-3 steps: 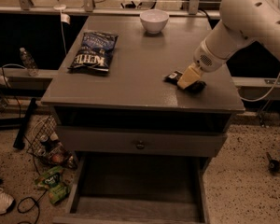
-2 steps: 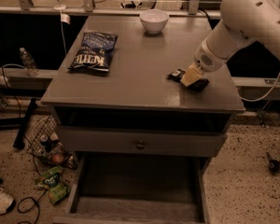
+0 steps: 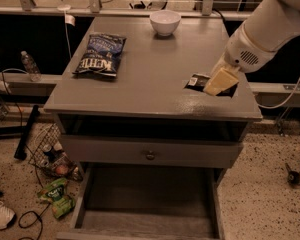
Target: Place rxbar chocolate into middle drawer
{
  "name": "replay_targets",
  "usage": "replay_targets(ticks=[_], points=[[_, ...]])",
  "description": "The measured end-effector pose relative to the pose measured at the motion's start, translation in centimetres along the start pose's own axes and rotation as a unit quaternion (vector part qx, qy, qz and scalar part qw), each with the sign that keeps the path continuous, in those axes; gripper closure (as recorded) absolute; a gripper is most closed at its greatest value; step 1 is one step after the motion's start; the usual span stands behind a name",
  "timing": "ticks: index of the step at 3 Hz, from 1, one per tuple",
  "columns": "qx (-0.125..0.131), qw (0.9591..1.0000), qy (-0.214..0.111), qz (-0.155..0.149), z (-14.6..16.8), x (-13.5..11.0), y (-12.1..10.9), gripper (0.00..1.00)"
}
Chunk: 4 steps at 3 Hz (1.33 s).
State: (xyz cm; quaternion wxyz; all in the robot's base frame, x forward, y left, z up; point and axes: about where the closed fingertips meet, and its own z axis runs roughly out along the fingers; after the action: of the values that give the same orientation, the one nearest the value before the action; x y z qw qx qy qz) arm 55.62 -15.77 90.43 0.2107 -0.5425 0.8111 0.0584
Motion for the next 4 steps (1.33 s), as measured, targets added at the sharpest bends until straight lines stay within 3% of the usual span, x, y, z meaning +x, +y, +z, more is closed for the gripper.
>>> replay_targets(ticks=[1,2,3,4], points=[[-0.068,0.9938,-0.009,-0.087,-1.7,2.1,4.6,1.0],[-0.111,0.9879,-0.028,-0.104,0.4,5.4,6.3,1.0],[-0.131,0.9863,-0.038,-0.093,3.8,8.7,7.1,1.0],[-0.132,0.9864,-0.039,-0.09,4.4,9.1,7.2,1.0]])
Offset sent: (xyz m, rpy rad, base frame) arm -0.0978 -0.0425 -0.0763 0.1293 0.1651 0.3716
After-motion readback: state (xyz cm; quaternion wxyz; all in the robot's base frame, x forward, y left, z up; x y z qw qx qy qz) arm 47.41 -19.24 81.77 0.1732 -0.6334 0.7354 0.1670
